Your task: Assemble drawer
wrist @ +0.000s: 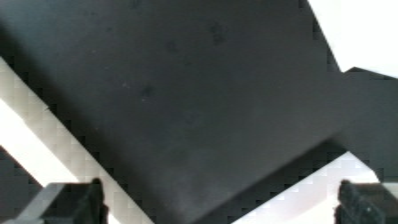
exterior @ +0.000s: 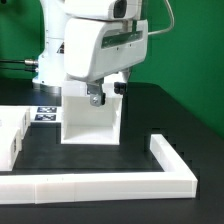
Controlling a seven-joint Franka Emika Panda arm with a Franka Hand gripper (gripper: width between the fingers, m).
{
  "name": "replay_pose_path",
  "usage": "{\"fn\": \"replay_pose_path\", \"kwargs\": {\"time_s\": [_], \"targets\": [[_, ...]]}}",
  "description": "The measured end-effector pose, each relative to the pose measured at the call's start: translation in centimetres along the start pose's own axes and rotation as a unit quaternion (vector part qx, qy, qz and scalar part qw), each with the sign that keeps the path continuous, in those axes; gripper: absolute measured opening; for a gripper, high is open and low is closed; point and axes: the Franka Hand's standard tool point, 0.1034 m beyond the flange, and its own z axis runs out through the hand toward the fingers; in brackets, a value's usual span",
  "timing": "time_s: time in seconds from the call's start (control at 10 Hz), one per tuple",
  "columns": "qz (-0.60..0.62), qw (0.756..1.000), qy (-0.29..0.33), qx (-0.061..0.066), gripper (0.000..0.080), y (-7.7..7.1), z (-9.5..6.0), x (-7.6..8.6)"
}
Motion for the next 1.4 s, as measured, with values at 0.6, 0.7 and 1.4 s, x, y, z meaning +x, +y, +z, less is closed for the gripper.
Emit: {"fn": "replay_pose_path", "kwargs": {"time_s": [0.6,0.7,1.4], "targets": [[0.000,1.000,0.000,0.000,0.0650,0.0,0.0,0.0],[0.009,1.000,0.001,-0.001,0.0650,-0.1,-0.1,0.0],[0.201,0.980,0.002,-0.013,0.0650,-6.3,-2.7,-0.9]]}}
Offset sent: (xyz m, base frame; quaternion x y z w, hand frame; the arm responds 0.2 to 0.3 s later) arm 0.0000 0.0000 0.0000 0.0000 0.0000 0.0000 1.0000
